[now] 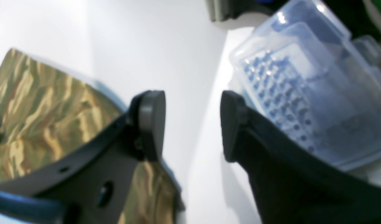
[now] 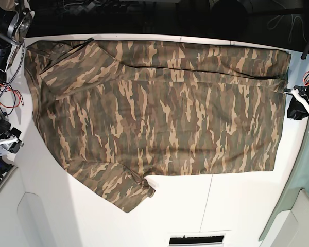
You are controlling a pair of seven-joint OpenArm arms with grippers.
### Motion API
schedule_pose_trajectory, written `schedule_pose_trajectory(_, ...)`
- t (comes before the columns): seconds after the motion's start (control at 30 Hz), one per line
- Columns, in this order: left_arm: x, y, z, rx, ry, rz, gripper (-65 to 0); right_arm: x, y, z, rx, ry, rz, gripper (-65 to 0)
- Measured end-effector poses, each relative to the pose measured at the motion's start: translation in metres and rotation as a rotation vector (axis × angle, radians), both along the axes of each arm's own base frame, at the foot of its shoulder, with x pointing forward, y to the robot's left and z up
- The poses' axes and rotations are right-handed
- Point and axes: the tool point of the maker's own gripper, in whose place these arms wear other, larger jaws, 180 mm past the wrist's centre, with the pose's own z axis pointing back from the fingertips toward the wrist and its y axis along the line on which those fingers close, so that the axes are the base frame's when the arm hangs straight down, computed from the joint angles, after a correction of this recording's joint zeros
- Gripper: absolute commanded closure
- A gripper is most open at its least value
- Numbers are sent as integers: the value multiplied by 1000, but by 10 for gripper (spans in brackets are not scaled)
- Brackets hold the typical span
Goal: Layout the t-shirt on the table in an organized manner, then fold the t-shirt properly
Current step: 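Release the edge and move both grippers to the t-shirt's sides, then grasp the t-shirt side edges with both grippers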
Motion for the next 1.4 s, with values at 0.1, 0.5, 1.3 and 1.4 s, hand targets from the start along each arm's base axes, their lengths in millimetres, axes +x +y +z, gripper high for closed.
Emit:
schedule_pose_trajectory(0.1,16,8,-17,-19,12,34,-182,-11,4,-27,44,71,-2,-280)
schedule_pose_trajectory(0.5,63,27,-78,-36,124,129,-182,-8,53,-53,78,31,132,-280)
schedule_pose_trajectory(1.3,75,6,-35,-16,193,-74,0,-14,78,-7,62,0,303,0)
schedule_pose_trajectory(1.4,71,3,-31,-15,210,-93,0,-27,75,1,57,-10,306,0)
